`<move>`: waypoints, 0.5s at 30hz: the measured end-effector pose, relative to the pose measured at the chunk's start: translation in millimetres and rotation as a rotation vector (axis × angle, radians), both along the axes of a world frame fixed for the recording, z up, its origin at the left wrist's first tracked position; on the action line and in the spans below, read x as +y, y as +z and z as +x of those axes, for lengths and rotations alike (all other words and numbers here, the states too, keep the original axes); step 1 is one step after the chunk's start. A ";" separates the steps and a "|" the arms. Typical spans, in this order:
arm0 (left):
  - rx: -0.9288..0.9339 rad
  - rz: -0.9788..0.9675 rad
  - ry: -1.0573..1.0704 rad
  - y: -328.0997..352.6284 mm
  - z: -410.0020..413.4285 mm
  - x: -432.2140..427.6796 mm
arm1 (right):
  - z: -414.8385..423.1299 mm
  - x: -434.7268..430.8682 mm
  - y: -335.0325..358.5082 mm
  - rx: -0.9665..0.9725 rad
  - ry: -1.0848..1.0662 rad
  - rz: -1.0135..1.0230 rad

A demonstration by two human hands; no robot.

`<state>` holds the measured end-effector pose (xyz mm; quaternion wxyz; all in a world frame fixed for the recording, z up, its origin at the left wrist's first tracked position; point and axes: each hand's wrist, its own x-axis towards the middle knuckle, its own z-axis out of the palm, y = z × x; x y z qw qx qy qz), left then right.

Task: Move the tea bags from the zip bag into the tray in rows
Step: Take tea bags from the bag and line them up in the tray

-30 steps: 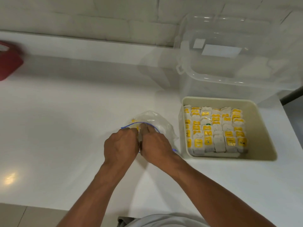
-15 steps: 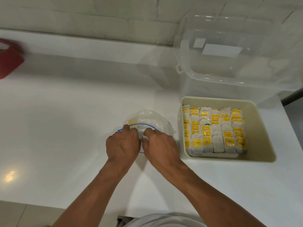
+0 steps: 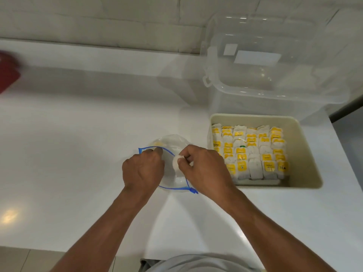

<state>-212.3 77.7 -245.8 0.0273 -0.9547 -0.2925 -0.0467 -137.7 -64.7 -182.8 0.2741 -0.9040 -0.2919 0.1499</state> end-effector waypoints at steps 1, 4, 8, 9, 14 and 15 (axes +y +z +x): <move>-0.030 -0.028 0.002 1.6 0.3 0.1 | 2.6 -1.2 5.2 0.044 0.000 0.021; -0.071 -0.029 0.038 6.6 1.8 -0.2 | 11.9 -5.5 18.5 0.224 -0.015 0.137; -0.065 0.006 -0.006 6.8 4.7 -0.8 | 19.0 -18.4 31.4 0.469 -0.015 0.285; -0.053 0.013 -0.032 3.6 5.4 -1.2 | 20.8 -22.7 33.3 0.494 -0.020 0.310; 0.034 0.045 -0.062 -9.7 10.0 -2.1 | 35.0 -42.8 32.5 0.433 -0.069 0.356; 0.033 0.048 -0.067 -11.0 10.9 -1.8 | 36.4 -45.9 33.2 0.444 -0.078 0.361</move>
